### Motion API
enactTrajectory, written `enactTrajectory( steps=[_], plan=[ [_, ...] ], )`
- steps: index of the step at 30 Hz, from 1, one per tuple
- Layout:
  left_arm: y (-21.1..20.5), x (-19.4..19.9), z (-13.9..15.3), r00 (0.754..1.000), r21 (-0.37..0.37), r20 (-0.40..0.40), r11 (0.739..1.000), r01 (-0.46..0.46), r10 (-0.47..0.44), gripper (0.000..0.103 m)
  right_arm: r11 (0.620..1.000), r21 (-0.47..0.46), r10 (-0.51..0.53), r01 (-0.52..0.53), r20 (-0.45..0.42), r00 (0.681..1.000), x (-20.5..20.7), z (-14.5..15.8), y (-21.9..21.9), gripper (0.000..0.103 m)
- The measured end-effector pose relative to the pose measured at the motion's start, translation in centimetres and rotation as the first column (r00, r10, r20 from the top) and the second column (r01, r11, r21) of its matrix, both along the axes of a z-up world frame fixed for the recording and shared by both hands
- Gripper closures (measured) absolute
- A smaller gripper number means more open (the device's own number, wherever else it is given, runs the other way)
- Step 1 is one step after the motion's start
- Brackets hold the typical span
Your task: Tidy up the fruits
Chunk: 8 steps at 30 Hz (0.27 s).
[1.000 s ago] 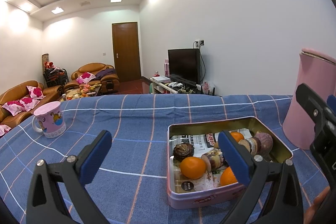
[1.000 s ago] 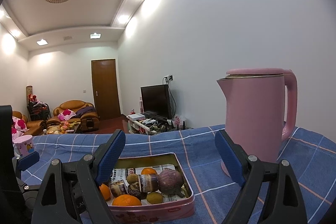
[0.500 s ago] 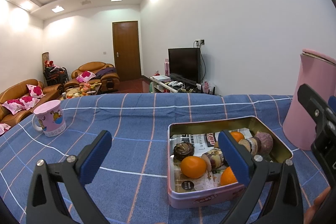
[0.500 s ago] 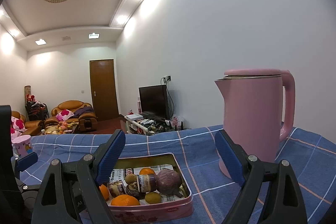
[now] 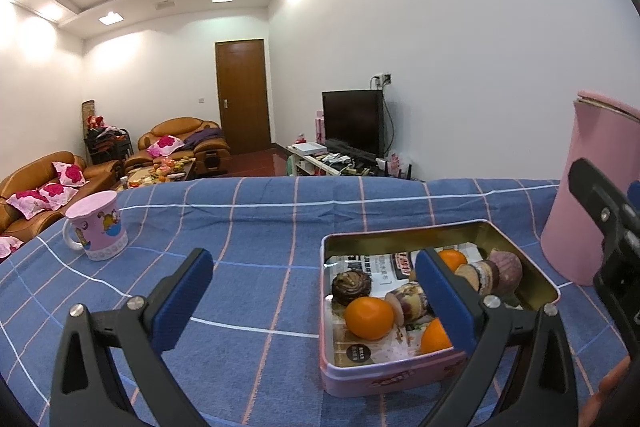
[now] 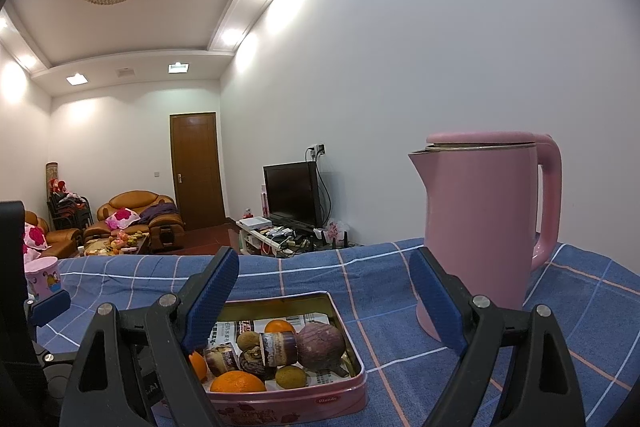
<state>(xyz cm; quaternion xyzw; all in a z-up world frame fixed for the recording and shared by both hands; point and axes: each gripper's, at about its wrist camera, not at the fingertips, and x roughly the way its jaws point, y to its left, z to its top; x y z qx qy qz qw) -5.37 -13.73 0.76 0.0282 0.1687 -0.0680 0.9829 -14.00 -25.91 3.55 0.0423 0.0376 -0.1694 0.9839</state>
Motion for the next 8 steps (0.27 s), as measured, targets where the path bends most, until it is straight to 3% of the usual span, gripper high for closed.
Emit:
enactTrajectory(
  steps=[8],
  plan=[
    [-0.24,0.01,-0.06,1.000,-0.002,-0.001,1.000,-0.002,0.002,0.000,1.000,0.002,-0.008,0.008,-0.005,1.000,0.08,0.03,-0.15,0.015]
  ],
)
